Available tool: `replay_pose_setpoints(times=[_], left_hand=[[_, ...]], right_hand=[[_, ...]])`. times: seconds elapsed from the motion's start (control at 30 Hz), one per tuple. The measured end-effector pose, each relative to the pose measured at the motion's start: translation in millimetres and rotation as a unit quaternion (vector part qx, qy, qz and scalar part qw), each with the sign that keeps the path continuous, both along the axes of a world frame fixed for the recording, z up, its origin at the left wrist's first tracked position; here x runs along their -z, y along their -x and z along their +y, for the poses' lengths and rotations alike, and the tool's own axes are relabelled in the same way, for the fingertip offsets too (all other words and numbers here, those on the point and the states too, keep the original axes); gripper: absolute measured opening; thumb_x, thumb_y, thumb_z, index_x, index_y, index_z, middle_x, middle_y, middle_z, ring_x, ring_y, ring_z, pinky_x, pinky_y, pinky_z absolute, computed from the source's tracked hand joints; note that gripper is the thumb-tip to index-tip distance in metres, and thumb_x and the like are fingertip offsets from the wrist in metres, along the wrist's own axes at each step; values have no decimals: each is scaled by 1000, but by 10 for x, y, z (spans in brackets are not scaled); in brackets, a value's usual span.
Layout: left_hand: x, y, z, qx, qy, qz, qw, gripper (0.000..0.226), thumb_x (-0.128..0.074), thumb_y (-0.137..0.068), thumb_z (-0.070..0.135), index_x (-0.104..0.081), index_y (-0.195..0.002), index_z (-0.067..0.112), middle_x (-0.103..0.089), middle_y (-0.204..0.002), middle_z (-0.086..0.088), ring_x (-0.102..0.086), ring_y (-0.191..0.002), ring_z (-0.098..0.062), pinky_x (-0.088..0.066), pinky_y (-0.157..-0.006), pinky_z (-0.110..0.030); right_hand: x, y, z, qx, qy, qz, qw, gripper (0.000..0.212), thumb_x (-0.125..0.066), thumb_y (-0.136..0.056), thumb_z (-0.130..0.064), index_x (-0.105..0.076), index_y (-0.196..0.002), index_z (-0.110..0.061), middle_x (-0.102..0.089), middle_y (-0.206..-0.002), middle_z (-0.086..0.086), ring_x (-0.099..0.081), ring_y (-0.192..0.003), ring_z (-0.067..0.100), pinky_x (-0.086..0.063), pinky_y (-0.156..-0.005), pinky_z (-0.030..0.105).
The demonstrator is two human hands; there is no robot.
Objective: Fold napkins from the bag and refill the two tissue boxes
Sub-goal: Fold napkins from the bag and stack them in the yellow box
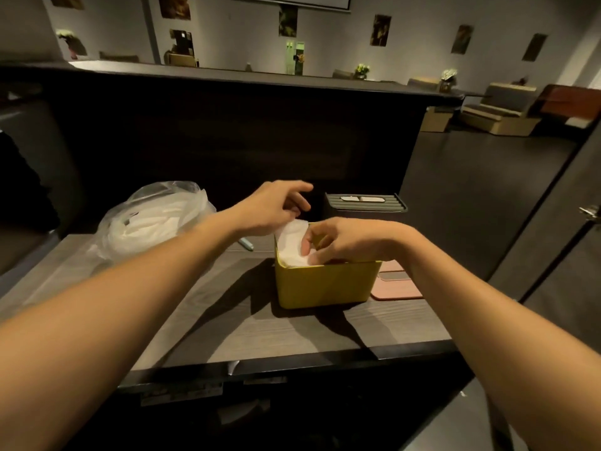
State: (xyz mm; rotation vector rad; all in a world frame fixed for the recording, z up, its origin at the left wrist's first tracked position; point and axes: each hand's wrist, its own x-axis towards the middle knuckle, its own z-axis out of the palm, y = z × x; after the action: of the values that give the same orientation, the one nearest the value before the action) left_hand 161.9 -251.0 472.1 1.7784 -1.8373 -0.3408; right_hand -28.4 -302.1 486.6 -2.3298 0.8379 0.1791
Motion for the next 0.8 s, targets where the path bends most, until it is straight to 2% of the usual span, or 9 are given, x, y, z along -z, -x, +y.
replay_pose_setpoints(times=[0.1, 0.2, 0.27, 0.37, 0.5, 0.57, 0.67, 0.73, 0.8], left_hand=[[121, 2, -9, -17, -19, 3, 1000, 62, -54, -99, -5, -42, -154, 20, -63, -136, 0, -57, -129, -15, -46, -98, -22], [229, -8, 25, -18, -23, 2, 1000, 52, -49, -105, 4, -42, -155, 18, -63, -139, -2, -56, -131, -14, -43, -100, -21], [279, -9, 46, -20, -22, 7, 1000, 48, -46, -108, 7, -42, -154, 17, -63, -139, -3, -57, -131, -15, -44, -99, -21], [328, 5, 45, -26, -25, 10, 999, 47, -44, -108, 7, -44, -153, 17, -61, -142, -5, -56, -132, -16, -43, -98, -20], [378, 24, 33, -35, -24, 19, 999, 45, -41, -108, 5, -47, -152, 17, -59, -145, -7, -53, -136, -19, -41, -98, -20], [403, 37, 18, -36, -24, 21, 999, 46, -40, -108, 3, -49, -150, 17, -57, -147, -8, -52, -137, -19, -39, -97, -20], [408, 60, 7, -38, -19, 16, 999, 46, -39, -107, 2, -51, -149, 17, -54, -151, -7, -49, -140, -19, -36, -101, -20], [407, 80, 16, -39, -20, 16, 999, 45, -39, -107, 3, -51, -149, 17, -53, -152, -7, -47, -142, -20, -35, -102, -21], [403, 88, 36, -38, -22, 17, 999, 45, -38, -107, 3, -52, -148, 17, -53, -151, -7, -48, -141, -20, -35, -102, -22]], right_hand=[[93, -85, -88, -2, -8, 75, 997, 21, -66, -101, -32, -63, -121, -34, -59, -128, -4, -56, -120, 20, -52, -95, 35], [140, -203, -138, -26, 12, 155, 987, 24, -62, -104, -25, -59, -125, -36, -58, -125, -4, -56, -117, 21, -51, -89, 35], [142, -270, -119, -49, 28, 205, 977, 32, -59, -106, -24, -55, -136, -33, -57, -129, -2, -55, -116, 20, -48, -87, 35], [143, -326, -159, -53, 50, 237, 969, 40, -58, -106, -28, -52, -145, -28, -58, -129, -1, -58, -115, 21, -48, -85, 33], [70, -268, -183, -52, 99, 259, 959, 39, -62, -103, -32, -53, -141, -25, -59, -136, 2, -60, -117, 23, -50, -77, 30], [99, -242, -173, -54, 117, 261, 957, 34, -58, -106, -28, -50, -139, -25, -52, -139, 0, -54, -124, 25, -49, -92, 36], [179, -281, -120, -69, 99, 235, 964, 50, -61, -105, -27, -42, -151, -32, -44, -151, 3, -44, -140, 29, -43, -109, 46], [170, -296, -145, -67, 90, 217, 970, 51, -63, -104, -24, -44, -150, -35, -46, -147, 1, -45, -139, 27, -44, -106, 45], [121, -291, -165, -58, 101, 210, 971, 45, -62, -104, -21, -49, -145, -33, -49, -132, -5, -51, -130, 20, -47, -94, 36]])
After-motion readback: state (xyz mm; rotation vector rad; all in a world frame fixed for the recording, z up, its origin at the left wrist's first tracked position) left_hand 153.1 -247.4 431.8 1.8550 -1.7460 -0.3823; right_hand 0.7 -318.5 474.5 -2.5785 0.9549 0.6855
